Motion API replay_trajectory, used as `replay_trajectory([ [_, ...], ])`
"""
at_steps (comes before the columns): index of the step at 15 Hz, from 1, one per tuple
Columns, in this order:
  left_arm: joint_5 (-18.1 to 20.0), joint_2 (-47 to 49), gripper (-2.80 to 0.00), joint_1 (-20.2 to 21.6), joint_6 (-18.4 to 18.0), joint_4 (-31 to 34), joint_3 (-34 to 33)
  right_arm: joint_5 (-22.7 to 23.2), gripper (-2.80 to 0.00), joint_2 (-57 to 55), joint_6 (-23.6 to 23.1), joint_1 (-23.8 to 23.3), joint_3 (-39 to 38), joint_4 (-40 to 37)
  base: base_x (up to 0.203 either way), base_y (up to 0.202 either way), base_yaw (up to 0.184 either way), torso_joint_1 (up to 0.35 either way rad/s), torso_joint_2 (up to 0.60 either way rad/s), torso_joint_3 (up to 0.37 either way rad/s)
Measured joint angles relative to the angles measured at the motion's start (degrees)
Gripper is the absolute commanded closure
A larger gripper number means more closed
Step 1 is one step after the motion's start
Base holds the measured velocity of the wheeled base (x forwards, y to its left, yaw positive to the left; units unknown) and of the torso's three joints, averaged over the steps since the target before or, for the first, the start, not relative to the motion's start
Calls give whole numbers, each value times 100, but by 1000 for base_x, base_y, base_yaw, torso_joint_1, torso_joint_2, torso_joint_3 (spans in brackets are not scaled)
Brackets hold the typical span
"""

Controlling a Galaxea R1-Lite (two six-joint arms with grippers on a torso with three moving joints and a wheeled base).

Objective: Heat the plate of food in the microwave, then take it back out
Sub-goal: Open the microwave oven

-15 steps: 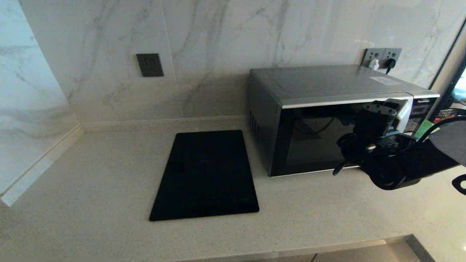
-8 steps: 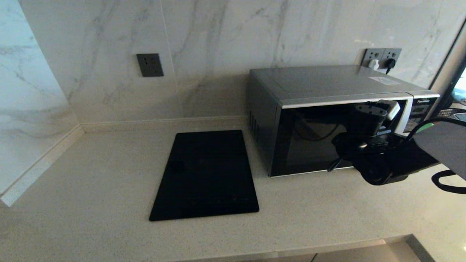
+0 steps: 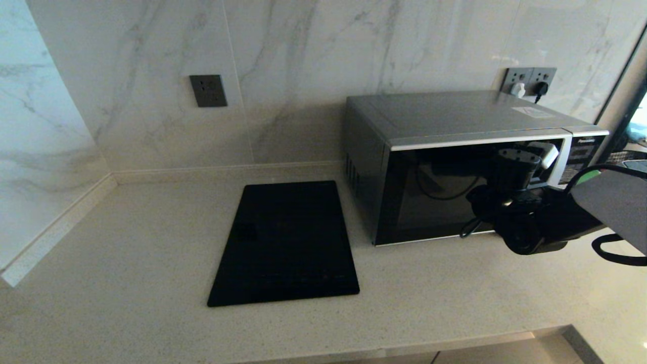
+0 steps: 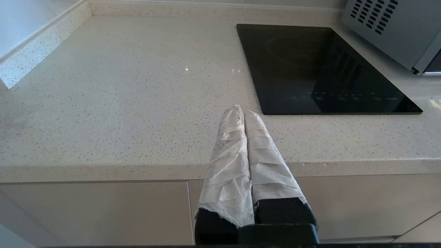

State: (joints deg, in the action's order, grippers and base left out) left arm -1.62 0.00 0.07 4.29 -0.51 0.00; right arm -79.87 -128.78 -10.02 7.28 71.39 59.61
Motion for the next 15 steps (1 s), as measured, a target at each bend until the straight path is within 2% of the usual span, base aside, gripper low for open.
replay_trajectory([
  [15, -2, 0, 0, -2, -2, 0, 0, -126, -280, 143, 0, -130, -330, -2, 0, 0, 0, 0, 0, 0],
])
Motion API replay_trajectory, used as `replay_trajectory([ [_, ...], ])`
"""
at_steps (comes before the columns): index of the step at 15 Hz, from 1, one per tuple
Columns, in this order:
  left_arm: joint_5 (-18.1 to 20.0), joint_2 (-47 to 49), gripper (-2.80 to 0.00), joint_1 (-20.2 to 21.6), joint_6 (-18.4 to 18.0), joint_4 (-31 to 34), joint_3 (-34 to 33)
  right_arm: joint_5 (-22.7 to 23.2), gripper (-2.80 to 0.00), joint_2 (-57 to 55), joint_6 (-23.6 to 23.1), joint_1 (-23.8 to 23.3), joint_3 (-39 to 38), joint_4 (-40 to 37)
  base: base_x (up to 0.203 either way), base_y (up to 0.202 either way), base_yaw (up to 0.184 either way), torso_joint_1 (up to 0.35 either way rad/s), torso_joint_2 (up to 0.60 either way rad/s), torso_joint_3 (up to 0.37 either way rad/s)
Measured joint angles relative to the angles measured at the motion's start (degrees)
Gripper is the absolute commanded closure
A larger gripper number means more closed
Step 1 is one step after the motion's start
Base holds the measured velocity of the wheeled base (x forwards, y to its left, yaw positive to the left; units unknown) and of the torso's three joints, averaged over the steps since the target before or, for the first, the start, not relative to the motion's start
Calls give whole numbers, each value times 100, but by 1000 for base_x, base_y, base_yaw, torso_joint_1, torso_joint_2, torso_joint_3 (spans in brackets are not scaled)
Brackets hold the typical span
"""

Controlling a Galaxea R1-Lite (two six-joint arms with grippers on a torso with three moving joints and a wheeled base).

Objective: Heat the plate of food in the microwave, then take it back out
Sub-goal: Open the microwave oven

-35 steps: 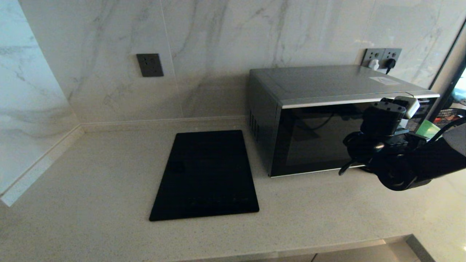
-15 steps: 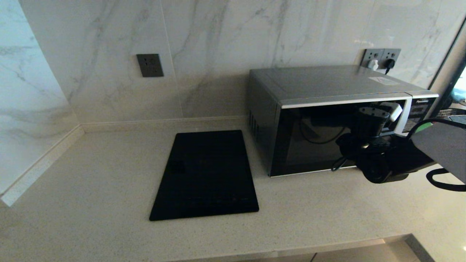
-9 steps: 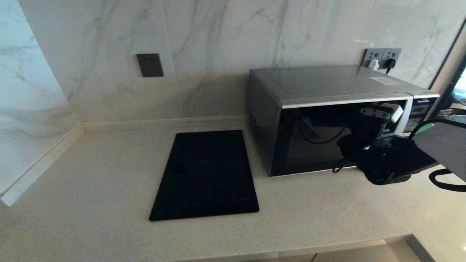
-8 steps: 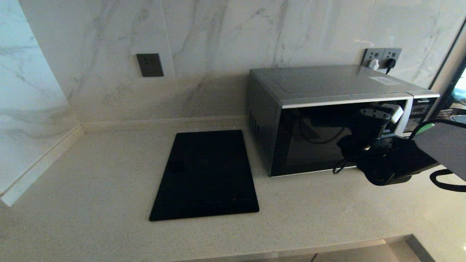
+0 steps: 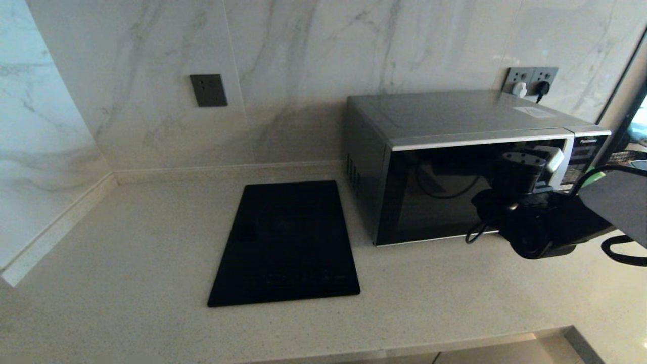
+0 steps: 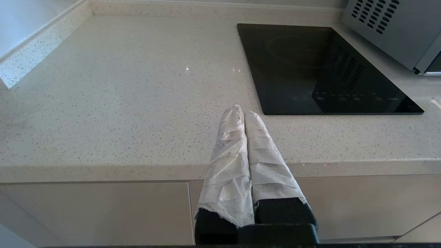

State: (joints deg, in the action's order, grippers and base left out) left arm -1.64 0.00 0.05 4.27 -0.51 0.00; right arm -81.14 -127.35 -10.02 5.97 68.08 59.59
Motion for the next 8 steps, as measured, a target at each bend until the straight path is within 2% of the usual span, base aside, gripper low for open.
replay_trajectory([
  [8, 0, 0, 0, 2, 0, 2, 0, 4, -280, -202, 0, -105, 106, 13, 0, 0, 0, 0, 0, 0],
])
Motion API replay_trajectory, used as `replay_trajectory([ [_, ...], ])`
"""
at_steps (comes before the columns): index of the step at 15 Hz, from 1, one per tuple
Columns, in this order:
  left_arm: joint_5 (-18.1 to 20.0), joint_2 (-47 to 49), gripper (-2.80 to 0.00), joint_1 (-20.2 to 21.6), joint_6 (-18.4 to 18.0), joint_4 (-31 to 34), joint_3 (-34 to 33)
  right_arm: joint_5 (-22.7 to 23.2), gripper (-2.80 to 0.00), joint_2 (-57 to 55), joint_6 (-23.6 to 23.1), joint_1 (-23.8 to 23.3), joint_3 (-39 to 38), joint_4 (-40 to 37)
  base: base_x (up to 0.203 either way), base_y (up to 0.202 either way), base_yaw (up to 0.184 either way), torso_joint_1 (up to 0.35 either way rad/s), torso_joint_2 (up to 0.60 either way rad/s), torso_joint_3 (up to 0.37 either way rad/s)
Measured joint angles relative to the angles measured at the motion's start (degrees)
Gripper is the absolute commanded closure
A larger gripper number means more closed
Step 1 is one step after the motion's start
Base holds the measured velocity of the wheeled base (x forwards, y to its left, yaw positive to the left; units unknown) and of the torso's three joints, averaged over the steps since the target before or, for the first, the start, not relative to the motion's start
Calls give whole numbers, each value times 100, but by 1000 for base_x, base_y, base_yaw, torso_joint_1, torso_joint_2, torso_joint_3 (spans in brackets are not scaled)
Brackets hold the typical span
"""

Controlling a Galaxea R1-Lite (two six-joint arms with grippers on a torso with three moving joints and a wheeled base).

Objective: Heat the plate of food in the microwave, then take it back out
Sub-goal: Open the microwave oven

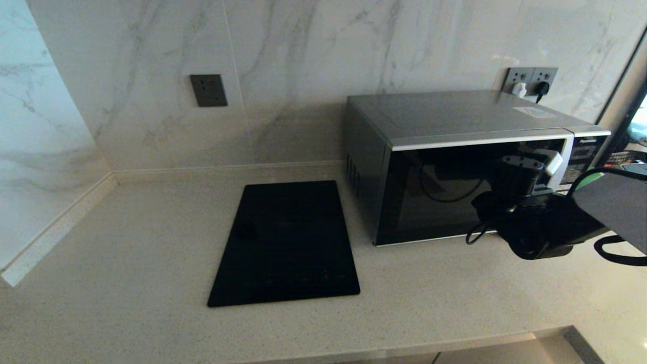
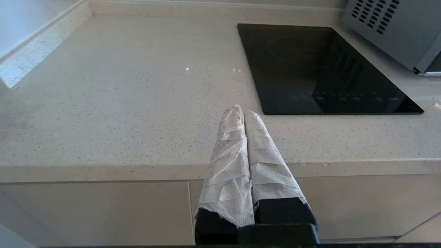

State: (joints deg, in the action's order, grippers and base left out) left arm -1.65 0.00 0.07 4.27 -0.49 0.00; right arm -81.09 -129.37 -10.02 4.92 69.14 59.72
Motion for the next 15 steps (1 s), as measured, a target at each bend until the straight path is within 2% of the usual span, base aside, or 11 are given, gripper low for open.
replay_trajectory([
  [10, 2, 0, 0, -2, 0, -2, 0, 15, -280, -143, 11, 6, 137, 192, 0, 0, 0, 0, 0, 0],
  [11, 2, 0, 0, 0, 0, -2, 0, 17, 0, -159, 9, 6, 137, 201, 0, 0, 0, 0, 0, 0],
  [15, 0, 0, 0, 0, 1, -2, 0, 41, 0, -182, 31, 4, 180, 205, 0, 0, 0, 0, 0, 0],
])
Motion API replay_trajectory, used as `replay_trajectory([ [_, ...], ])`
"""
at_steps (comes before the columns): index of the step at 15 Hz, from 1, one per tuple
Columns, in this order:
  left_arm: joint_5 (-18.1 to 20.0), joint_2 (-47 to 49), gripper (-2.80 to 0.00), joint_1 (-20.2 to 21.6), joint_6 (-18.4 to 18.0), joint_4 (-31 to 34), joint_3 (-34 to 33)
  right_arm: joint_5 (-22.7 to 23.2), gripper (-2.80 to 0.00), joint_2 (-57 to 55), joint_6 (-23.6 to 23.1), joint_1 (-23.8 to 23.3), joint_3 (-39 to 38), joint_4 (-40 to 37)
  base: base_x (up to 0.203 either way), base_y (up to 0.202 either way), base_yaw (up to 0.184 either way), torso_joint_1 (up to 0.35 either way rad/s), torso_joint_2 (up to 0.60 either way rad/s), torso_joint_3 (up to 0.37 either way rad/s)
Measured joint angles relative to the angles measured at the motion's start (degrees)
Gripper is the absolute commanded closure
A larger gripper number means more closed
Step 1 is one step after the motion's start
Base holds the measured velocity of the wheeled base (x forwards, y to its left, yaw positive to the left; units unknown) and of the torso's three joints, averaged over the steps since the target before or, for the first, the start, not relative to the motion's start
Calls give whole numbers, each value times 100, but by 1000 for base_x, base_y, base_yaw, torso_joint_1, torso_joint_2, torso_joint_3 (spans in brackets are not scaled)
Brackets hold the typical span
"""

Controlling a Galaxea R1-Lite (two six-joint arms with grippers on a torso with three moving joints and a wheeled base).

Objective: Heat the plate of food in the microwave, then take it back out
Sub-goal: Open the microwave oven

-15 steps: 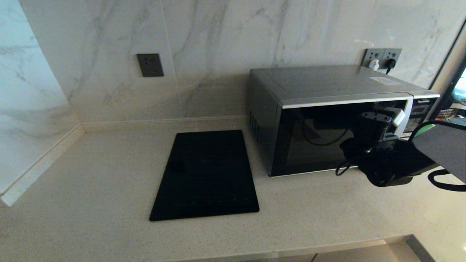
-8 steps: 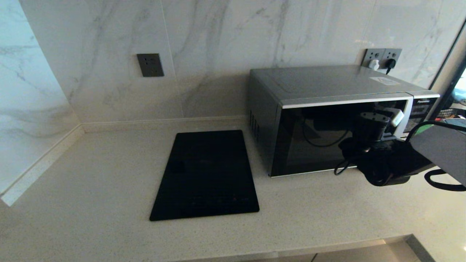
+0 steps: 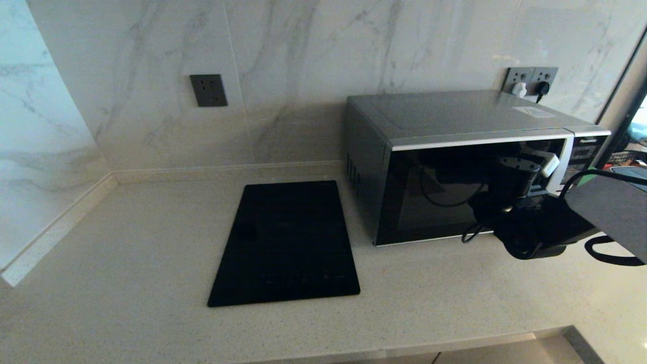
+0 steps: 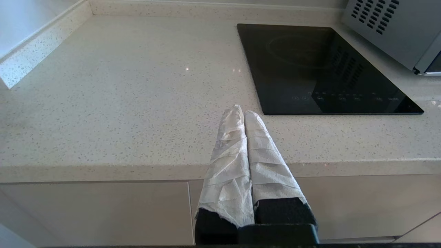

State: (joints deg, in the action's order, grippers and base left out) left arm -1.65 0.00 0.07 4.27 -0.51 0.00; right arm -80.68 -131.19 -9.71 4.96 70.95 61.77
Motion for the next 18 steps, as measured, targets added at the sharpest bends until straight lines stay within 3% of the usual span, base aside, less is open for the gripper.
replay_trajectory([
  [18, 0, 0, 0, 0, 1, 0, 0, -121, 0, 50, -45, 2, -52, 187, 0, 0, 0, 0, 0, 0],
])
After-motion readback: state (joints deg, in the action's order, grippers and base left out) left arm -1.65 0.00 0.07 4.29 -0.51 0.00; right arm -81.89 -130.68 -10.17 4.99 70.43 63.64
